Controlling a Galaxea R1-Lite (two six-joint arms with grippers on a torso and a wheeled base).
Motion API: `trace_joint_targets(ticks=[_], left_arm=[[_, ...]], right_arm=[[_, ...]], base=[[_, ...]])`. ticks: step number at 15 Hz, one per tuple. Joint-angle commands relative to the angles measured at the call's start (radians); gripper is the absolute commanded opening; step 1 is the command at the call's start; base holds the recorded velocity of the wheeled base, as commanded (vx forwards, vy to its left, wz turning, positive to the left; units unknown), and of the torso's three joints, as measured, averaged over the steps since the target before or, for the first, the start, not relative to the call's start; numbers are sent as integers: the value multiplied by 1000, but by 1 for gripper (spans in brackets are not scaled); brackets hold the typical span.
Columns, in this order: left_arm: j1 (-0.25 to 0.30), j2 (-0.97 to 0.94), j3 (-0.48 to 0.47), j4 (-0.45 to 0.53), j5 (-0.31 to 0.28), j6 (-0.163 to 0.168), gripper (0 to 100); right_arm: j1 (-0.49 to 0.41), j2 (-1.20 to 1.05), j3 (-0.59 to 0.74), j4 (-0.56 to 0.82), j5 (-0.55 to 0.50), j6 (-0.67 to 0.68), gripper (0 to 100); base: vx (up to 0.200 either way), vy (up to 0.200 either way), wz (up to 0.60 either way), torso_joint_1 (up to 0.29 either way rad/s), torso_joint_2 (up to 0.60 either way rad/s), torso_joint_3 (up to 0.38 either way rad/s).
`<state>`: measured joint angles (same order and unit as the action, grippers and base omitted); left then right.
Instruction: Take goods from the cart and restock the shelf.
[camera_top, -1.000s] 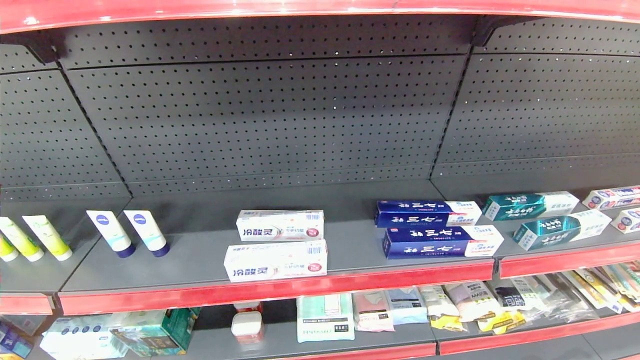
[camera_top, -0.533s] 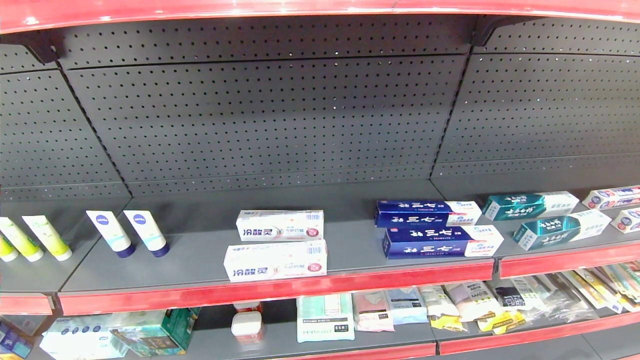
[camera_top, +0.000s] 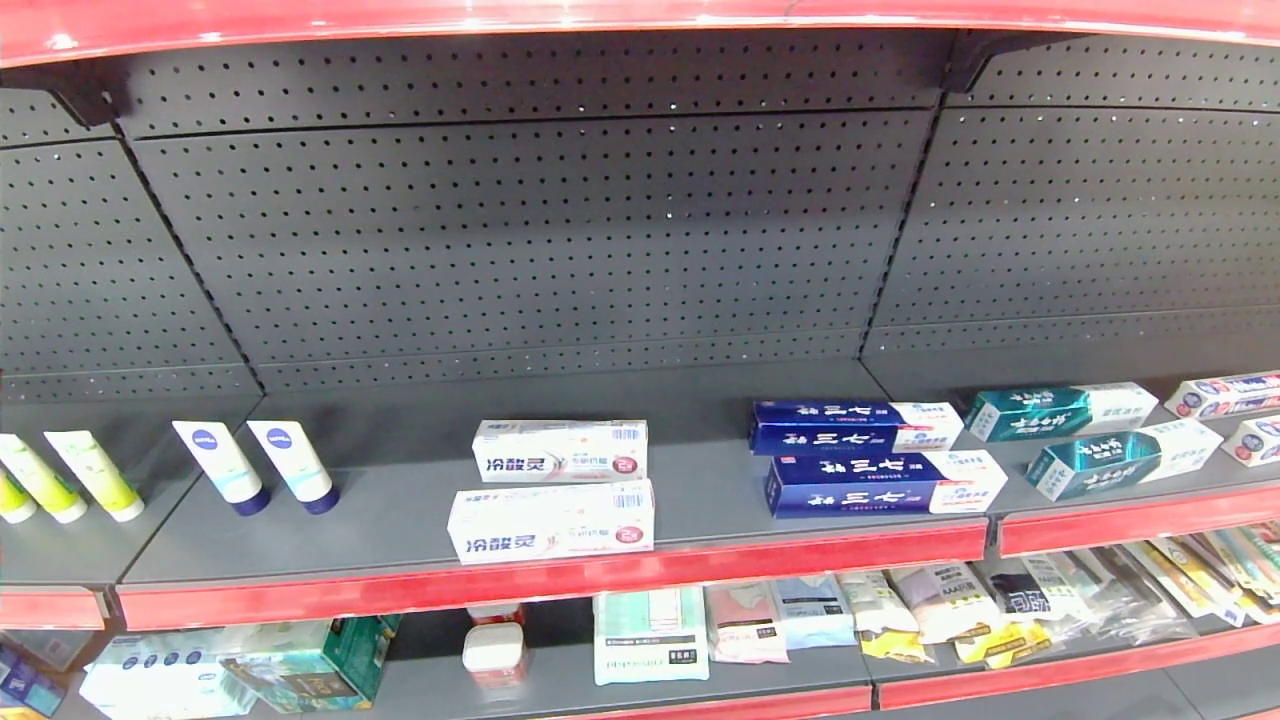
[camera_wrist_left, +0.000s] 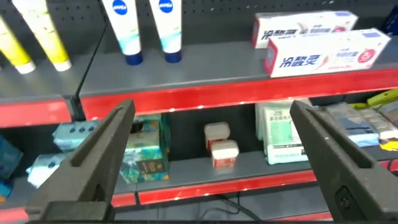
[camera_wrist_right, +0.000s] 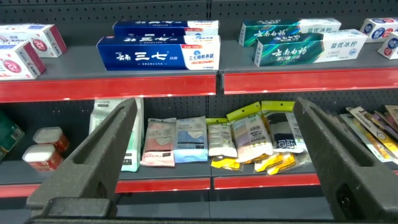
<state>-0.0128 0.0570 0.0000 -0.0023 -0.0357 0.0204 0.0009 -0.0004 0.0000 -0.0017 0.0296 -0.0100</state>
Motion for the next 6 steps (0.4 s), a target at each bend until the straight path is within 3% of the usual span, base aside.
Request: trace_joint_targets(ticks=[1, 6], left_arm=[[7, -40, 0, -1, 0, 1, 100], [16, -57, 0, 1, 11, -2, 100]], right_arm=[[1, 0, 0, 0, 1, -2, 100], [1, 0, 0, 0, 0, -7, 100]], base=[[0, 0, 0, 0, 0, 0], [0, 0, 0, 0, 0, 0]])
